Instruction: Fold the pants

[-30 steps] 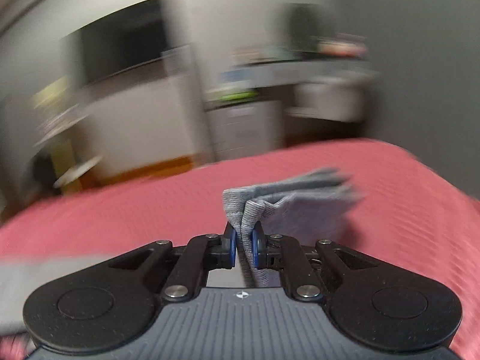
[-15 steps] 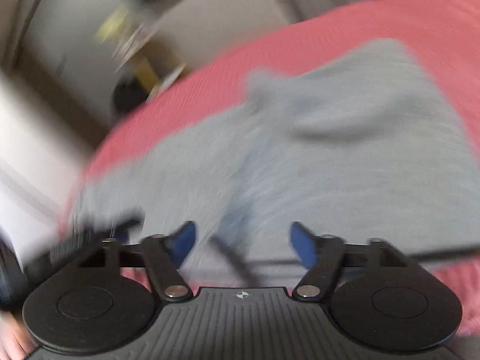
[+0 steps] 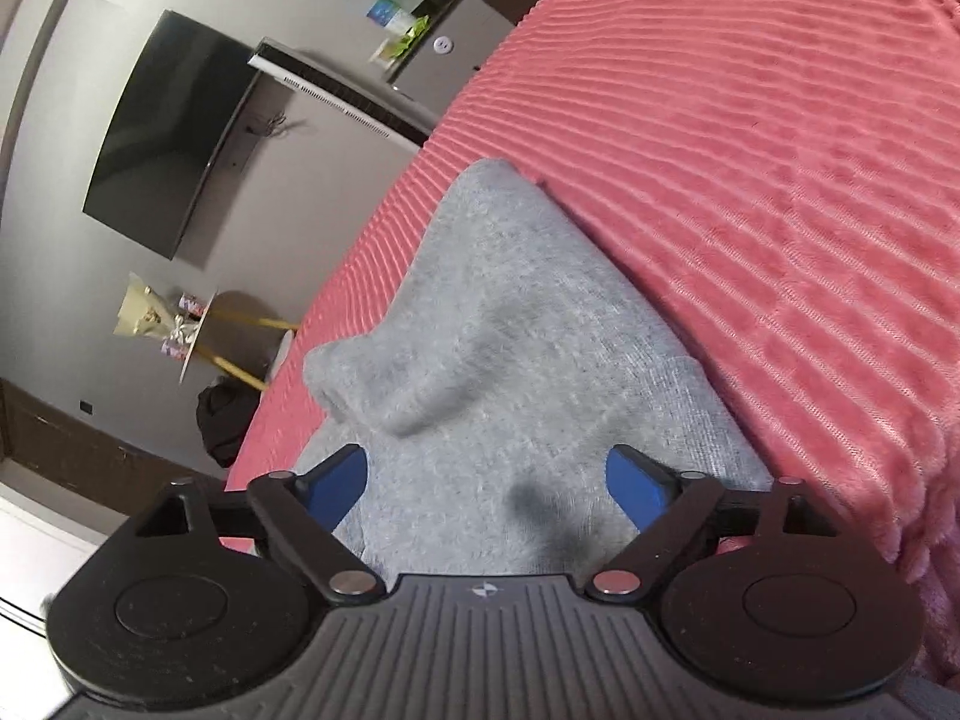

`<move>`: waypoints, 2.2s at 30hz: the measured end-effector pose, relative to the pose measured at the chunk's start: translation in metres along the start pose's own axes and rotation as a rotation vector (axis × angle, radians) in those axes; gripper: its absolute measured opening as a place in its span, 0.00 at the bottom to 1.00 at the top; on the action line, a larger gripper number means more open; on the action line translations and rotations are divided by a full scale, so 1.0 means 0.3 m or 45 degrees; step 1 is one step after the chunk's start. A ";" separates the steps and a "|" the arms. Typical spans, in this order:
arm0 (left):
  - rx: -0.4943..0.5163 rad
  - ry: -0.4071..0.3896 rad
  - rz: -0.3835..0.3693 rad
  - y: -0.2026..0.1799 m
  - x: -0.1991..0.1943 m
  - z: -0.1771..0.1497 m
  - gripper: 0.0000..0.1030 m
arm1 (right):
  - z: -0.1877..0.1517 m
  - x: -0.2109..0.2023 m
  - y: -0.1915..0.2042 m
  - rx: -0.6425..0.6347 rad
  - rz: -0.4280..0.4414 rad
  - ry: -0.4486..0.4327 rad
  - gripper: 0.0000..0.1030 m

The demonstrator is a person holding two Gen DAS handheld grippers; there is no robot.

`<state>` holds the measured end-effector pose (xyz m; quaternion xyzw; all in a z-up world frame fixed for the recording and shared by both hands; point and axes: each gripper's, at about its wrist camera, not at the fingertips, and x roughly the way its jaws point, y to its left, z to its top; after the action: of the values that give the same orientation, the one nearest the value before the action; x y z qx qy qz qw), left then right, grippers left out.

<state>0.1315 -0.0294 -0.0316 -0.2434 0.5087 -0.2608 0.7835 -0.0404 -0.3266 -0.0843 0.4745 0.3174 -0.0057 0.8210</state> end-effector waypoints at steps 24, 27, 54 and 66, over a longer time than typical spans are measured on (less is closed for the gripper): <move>0.124 -0.153 0.157 0.038 -0.146 -0.044 0.23 | -0.015 -0.025 -0.003 -0.062 0.059 0.059 0.86; 0.050 -0.233 0.116 0.046 -0.135 0.011 0.40 | -0.016 -0.031 0.004 -0.051 0.028 0.034 0.81; 0.107 -0.398 0.343 0.048 -0.055 0.116 0.45 | -0.021 0.017 0.030 -0.047 0.050 0.041 0.81; -0.189 -0.063 0.025 0.159 -0.063 0.016 0.79 | -0.031 0.018 0.031 -0.031 0.021 0.014 0.81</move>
<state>0.1370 0.0193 -0.0479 -0.3022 0.5095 -0.2085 0.7782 -0.0381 -0.3126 -0.0831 0.4671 0.3181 0.0075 0.8249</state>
